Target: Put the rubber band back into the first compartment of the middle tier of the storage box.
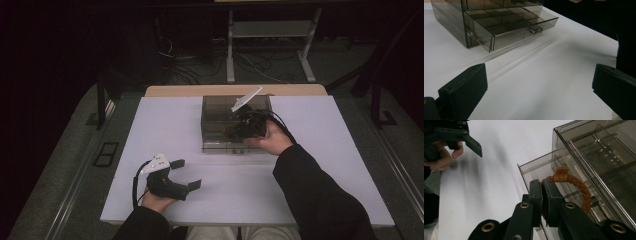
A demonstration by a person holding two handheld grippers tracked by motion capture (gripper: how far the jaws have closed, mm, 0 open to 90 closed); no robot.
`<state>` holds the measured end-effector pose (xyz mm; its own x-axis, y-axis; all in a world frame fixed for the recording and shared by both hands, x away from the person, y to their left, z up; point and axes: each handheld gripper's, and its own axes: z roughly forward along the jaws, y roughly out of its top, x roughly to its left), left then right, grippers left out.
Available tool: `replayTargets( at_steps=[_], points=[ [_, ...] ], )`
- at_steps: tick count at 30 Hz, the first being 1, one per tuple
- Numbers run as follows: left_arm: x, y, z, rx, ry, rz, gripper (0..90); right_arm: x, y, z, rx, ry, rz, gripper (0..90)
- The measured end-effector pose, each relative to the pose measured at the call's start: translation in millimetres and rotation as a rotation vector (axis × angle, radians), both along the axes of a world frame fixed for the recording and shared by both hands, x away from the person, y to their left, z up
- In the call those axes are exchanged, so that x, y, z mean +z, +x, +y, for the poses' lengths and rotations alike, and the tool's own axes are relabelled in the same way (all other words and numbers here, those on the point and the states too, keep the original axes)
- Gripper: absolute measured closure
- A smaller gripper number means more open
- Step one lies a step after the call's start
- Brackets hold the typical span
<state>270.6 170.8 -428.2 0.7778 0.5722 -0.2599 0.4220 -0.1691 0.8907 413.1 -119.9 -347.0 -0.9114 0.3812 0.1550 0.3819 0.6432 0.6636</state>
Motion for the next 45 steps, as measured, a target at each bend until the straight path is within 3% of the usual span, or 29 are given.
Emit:
replayTargets(
  at_steps=[19, 45],
  points=[
    [0.0, 0.0, -0.2, 0.0, -0.006, -0.001, 0.0, -11.1, 5.1, 23.1, 0.024, 0.005, 0.024, 84.2],
    [0.7, -0.4, 1.3, -0.003, -0.005, -0.004, 0.0, -34.1, 10.6, 40.8, 0.023, -0.013, 0.036, 83.8]
  ],
)
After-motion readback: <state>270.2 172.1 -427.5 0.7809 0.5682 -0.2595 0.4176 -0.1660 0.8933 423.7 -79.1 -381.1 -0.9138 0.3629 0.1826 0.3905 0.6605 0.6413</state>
